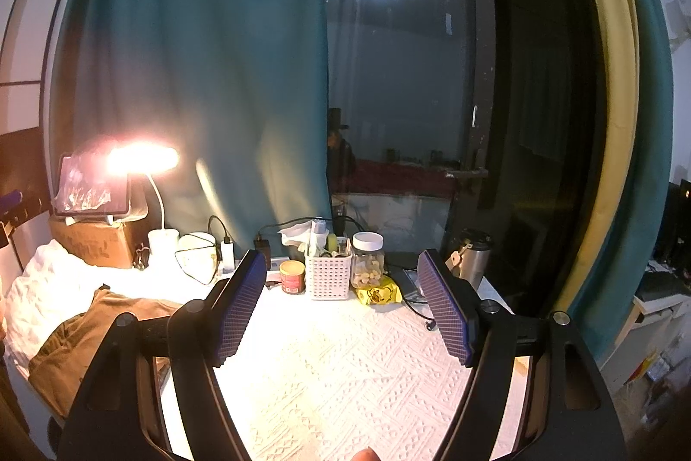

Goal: Fold small clothes

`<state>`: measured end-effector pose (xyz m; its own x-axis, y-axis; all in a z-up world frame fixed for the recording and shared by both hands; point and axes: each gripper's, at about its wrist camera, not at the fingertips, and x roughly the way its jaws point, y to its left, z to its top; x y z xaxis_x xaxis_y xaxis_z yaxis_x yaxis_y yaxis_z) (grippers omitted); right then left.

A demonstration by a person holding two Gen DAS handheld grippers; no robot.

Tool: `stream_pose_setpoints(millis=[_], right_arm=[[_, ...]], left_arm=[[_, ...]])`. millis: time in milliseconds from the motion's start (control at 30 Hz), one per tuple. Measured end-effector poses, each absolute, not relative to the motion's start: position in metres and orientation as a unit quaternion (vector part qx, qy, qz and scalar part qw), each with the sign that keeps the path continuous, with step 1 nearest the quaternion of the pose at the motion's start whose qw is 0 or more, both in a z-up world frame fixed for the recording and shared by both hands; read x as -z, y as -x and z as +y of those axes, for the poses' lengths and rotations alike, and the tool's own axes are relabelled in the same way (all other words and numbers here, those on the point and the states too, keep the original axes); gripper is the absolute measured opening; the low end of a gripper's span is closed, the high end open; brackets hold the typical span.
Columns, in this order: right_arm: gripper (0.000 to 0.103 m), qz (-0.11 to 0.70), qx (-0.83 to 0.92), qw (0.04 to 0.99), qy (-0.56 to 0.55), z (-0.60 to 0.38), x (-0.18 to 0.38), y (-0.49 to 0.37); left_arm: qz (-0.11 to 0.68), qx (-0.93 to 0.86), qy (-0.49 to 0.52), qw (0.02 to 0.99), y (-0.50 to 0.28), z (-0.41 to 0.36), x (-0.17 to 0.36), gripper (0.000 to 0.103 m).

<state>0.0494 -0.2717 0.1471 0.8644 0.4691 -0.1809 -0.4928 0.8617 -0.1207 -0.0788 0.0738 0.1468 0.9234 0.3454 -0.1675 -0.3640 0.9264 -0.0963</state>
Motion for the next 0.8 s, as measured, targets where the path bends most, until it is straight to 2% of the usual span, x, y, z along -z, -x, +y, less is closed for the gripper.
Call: stream_pose_setpoints(millis=[800], right_arm=[[0.076,0.074,-0.249,0.962,0.087,-0.2725,-0.1466,-0.0466]], left_arm=[[0.075,-0.171,0.055,0.981,0.0754,0.0694,-0.1465,0.102]])
